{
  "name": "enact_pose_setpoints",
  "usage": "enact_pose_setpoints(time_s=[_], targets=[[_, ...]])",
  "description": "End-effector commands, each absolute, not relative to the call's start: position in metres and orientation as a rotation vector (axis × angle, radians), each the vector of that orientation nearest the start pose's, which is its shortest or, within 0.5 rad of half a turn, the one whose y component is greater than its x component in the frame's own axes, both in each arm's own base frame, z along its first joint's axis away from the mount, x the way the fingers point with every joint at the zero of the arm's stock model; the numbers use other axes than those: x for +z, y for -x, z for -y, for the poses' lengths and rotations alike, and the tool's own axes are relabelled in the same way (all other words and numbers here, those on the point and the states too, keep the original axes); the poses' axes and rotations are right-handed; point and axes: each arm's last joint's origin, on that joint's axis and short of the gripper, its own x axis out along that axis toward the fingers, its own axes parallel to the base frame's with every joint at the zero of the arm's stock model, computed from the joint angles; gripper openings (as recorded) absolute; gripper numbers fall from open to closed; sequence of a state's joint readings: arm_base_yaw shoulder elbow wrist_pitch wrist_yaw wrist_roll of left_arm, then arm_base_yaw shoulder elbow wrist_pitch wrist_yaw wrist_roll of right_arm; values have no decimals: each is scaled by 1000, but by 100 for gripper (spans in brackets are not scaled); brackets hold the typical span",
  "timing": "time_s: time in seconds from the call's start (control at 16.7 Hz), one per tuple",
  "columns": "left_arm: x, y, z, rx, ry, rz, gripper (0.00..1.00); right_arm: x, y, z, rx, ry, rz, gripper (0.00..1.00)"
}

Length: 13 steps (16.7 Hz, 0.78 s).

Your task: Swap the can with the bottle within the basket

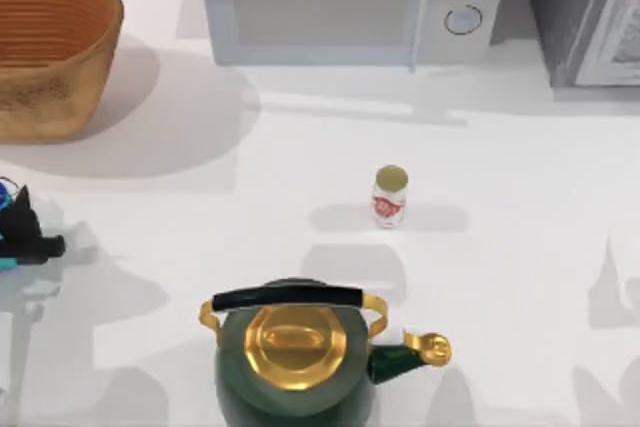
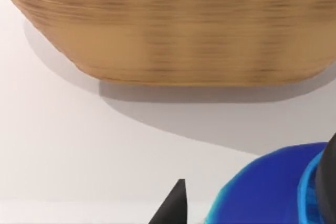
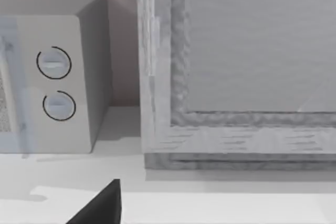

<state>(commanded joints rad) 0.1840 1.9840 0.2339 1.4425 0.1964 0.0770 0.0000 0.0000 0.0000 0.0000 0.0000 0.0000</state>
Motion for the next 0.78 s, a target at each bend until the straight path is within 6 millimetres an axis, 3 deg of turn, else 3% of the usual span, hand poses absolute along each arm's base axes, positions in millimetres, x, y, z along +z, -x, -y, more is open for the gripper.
enact_pose_setpoints(time_s=[0.18,0.42,0.6,0.78], targets=[[66,-247,-61,108,1,-302,0,160,-106,1,0,0,0,100],[90,-266,-111,320,20,-316,0,160,-106,1,0,0,0,100],[126,-283,-148,443,31,-313,0,160,-106,1,0,0,0,100],[176,-305,-162,454,34,-300,0,160,-106,1,0,0,0,100]])
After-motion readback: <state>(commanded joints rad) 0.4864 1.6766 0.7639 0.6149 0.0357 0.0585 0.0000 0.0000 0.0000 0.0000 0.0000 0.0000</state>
